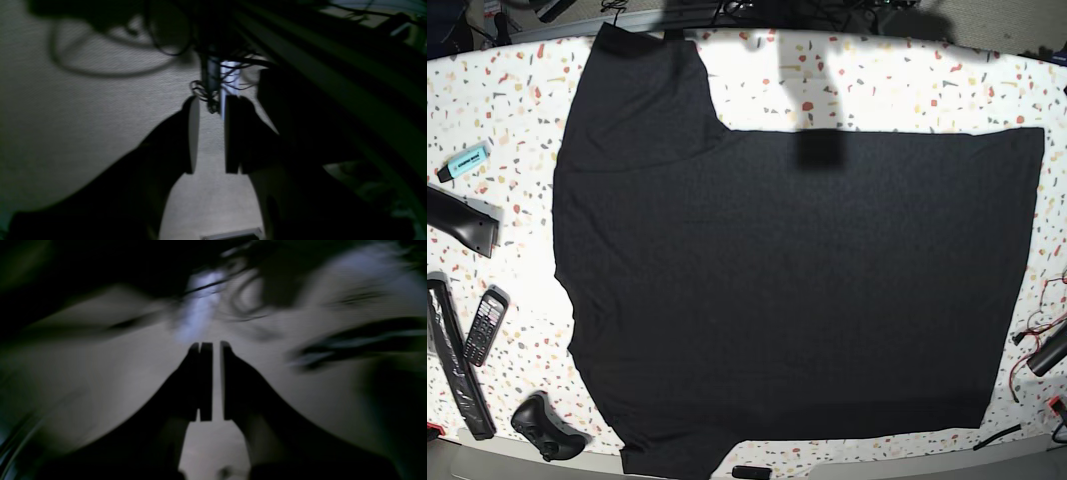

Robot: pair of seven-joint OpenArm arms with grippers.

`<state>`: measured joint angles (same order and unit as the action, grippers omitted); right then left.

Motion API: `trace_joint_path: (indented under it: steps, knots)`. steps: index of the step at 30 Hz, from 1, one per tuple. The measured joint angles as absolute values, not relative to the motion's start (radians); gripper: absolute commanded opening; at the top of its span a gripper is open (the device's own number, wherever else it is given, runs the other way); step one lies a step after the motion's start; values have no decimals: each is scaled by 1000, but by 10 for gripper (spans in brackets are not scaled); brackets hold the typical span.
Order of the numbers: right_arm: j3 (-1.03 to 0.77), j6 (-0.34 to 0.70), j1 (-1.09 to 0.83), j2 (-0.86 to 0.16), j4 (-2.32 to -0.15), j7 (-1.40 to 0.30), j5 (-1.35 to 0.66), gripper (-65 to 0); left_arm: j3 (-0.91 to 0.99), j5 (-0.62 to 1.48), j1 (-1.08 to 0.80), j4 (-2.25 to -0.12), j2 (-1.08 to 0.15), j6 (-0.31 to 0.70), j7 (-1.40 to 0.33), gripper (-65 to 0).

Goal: Fold the T-shirt properly

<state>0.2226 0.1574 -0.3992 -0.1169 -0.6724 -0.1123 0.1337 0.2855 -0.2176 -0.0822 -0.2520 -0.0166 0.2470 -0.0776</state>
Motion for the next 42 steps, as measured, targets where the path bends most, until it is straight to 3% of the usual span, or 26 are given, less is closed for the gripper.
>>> trace_joint_path:
  steps: [4,8,16,23,27,35,42]
  knots:
    - [216,85,-390,-148,-681,-116,136,-606,285,-217,-83,-252,-12,251,-74,-525]
    - [228,144,-421,-134,-667,-129,132,-605,285,-210,-86,-252,-16,247,-77,-525]
    - [223,119,-393,-138,-657,-112,132,-606,285,-207,-141,-267,-20,247,-31,-525]
    - [224,120,-407,-152,-651,-119,98,-606,285,-145,-226,-410,-20,251,-28,-525]
    - [224,120,-408,-155,-651,-119,98,-606,285,-123,-287,-485,-20,323,-35,-525]
    - [224,132,-417,-170,-661,-116,49,-606,285,-78,-384,-662,-26,326,-78,-525]
    - [224,135,-523,-203,-836,-117,41,-605,285,-12,-462,-787,-45,327,-117,-525]
